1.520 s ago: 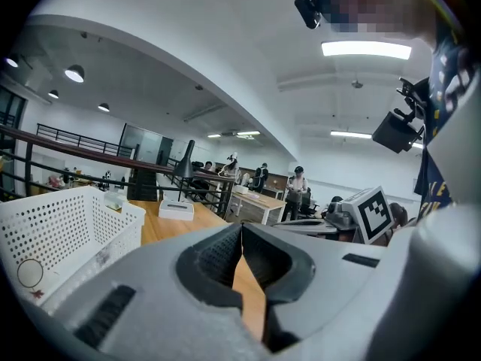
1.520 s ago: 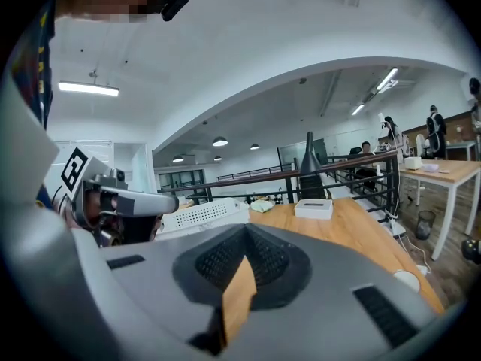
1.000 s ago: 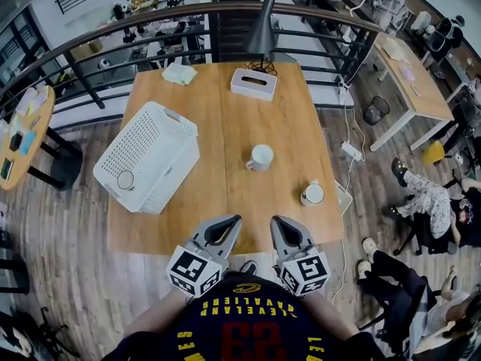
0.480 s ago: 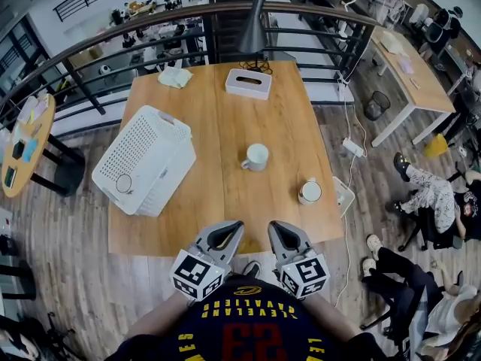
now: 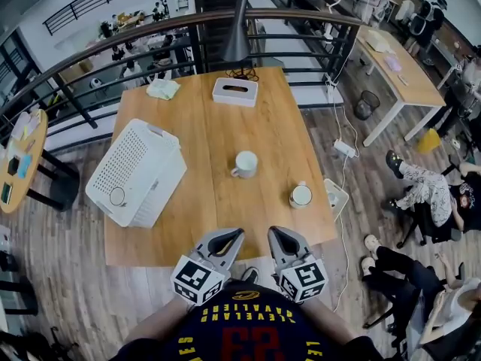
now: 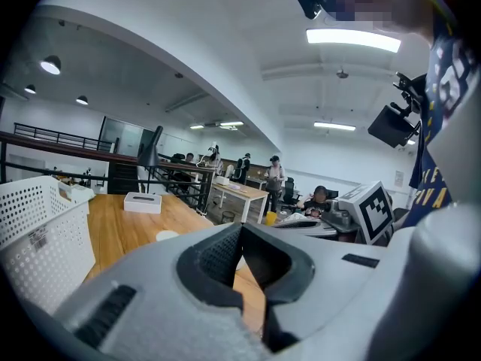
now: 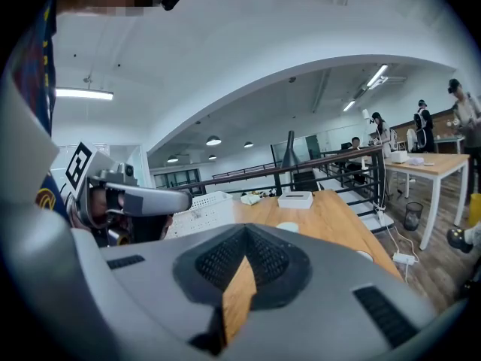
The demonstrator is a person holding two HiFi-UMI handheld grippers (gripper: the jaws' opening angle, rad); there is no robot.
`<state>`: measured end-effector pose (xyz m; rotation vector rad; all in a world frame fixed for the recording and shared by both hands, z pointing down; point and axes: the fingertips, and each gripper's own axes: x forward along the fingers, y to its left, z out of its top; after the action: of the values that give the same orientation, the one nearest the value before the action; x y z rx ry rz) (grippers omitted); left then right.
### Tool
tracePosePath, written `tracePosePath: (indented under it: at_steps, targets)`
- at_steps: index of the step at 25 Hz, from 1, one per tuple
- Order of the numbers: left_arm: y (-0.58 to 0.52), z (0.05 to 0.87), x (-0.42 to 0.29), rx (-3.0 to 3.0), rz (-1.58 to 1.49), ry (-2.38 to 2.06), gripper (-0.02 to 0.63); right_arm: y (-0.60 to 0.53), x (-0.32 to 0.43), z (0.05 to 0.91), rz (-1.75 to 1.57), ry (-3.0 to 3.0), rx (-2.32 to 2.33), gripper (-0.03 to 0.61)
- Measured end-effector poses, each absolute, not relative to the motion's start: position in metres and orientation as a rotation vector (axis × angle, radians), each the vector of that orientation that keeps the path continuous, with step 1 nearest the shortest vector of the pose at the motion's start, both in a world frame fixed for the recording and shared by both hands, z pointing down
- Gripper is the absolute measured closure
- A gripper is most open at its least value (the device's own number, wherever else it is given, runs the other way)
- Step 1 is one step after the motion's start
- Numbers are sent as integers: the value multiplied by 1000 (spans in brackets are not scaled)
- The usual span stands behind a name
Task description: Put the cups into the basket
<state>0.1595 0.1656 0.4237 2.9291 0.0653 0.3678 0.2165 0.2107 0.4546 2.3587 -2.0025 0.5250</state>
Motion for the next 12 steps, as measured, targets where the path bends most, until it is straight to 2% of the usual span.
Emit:
tracePosePath:
  at_steps: [12]
  targets:
    - [175, 428, 176, 2886, 376, 218, 600, 224, 230, 462, 586, -1892, 2480, 565]
